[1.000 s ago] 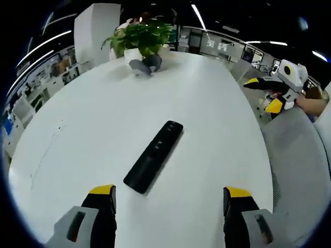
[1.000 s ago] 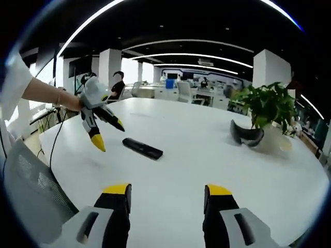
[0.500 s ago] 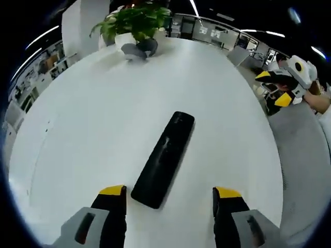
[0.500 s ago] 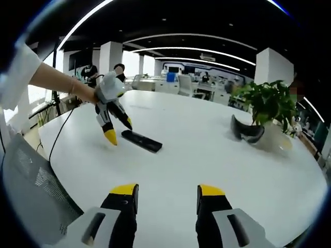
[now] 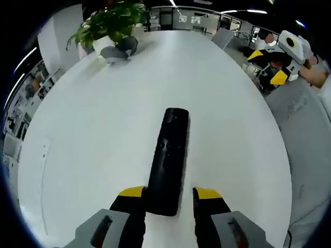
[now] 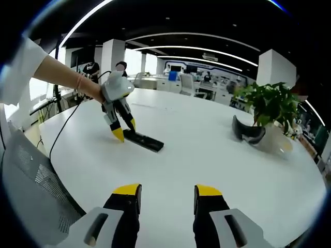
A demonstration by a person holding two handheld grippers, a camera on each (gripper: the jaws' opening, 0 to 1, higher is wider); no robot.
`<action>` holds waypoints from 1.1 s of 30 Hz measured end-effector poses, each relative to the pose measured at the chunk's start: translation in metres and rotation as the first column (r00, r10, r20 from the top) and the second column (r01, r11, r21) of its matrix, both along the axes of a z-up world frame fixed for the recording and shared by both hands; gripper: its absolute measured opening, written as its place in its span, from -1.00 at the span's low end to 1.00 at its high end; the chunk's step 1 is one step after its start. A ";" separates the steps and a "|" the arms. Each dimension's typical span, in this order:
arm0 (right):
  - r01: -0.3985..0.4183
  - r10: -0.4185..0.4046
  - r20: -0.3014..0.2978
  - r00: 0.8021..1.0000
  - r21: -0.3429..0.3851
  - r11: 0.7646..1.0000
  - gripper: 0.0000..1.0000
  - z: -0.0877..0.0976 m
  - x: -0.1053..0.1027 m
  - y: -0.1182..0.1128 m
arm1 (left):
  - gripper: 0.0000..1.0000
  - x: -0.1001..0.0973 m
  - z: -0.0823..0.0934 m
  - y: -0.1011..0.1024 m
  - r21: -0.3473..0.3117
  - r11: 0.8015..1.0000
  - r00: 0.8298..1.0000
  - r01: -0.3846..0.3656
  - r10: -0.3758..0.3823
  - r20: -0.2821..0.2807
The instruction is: Press the specified remote control buttons in sequence, fully releasing each button before pressing the next.
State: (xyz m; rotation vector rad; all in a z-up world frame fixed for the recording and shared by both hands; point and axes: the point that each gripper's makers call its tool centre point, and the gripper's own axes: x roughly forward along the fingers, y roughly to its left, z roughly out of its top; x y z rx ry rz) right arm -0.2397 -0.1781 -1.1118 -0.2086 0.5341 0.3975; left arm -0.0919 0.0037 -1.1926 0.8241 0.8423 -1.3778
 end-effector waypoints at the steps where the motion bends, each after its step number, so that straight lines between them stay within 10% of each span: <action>1: -0.002 0.002 -0.001 1.000 0.000 1.000 -0.24 0.000 0.000 0.000 | -0.52 -0.002 0.000 0.001 0.010 0.999 0.999 0.037 -0.037 0.011; 33: -0.048 0.048 -0.025 0.999 0.001 0.999 -0.27 -0.003 -0.004 0.009 | -0.55 -0.048 -0.001 0.005 0.061 0.996 0.998 -0.061 0.061 0.002</action>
